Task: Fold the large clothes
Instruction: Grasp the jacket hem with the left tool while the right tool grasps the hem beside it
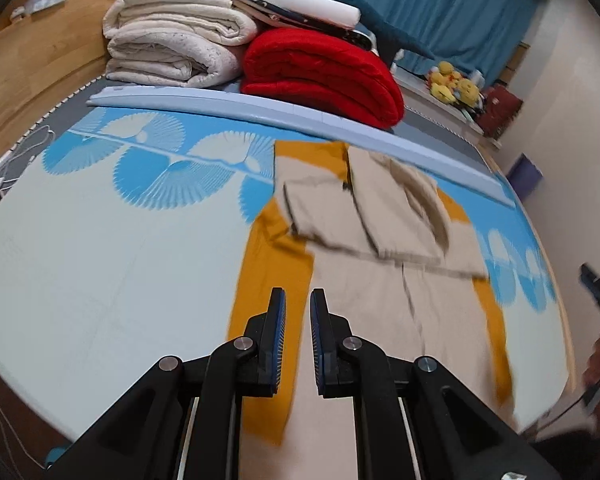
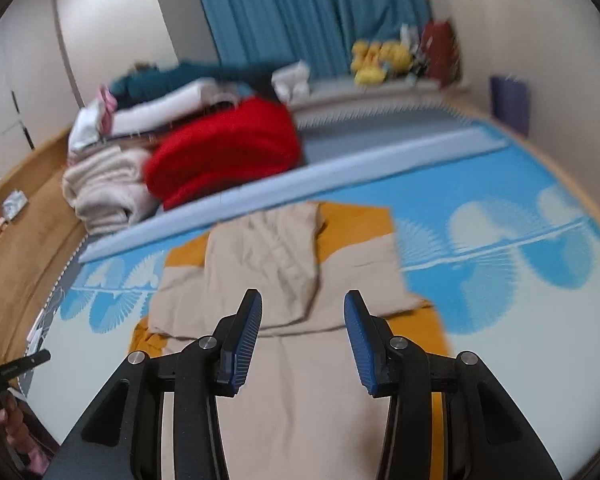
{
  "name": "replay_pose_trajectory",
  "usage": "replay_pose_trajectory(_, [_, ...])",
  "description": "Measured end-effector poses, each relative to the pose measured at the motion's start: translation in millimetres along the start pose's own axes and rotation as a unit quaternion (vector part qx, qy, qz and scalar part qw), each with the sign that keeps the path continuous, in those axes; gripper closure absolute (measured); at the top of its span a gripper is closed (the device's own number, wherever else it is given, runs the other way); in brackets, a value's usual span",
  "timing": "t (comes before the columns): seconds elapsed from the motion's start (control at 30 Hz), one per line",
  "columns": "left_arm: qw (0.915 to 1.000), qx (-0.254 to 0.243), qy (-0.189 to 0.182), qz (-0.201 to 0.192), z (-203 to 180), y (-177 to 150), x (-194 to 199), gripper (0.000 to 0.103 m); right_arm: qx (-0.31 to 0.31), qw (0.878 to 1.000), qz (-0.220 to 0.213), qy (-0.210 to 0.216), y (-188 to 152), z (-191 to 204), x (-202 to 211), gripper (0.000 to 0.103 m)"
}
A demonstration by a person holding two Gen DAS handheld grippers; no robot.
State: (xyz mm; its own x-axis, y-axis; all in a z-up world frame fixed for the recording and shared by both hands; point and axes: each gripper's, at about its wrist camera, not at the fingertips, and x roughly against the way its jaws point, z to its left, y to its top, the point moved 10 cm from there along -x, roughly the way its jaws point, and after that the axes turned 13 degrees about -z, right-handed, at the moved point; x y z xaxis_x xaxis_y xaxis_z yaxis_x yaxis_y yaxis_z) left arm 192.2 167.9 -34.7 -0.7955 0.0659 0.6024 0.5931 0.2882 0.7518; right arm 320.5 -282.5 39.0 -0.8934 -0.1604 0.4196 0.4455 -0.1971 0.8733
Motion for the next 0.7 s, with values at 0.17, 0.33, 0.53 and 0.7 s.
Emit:
replay_pose_trajectory(0.17, [0.9995, 0.018, 0.003, 0.025, 29, -73, 19, 0.093, 0.003, 1.000, -0.007, -0.021, -37, -61, 97, 0.062])
replay_pose_trajectory(0.33, [0.9901, 0.094, 0.018, 0.103, 55, -126, 1, 0.093, -0.043, 0.995, 0.046, -0.078, -133, -127, 125, 0.075])
replay_pose_trajectory(0.53, [0.9828, 0.111, 0.037, 0.143, 65, -150, -13, 0.093, -0.098, 0.976, 0.153, -0.121, -211, -178, 111, 0.073])
replay_pose_trajectory(0.7, [0.9710, 0.111, 0.085, 0.194, 84, -182, -25, 0.084, -0.085, 0.962, 0.213, -0.145, -244, -191, 93, 0.064])
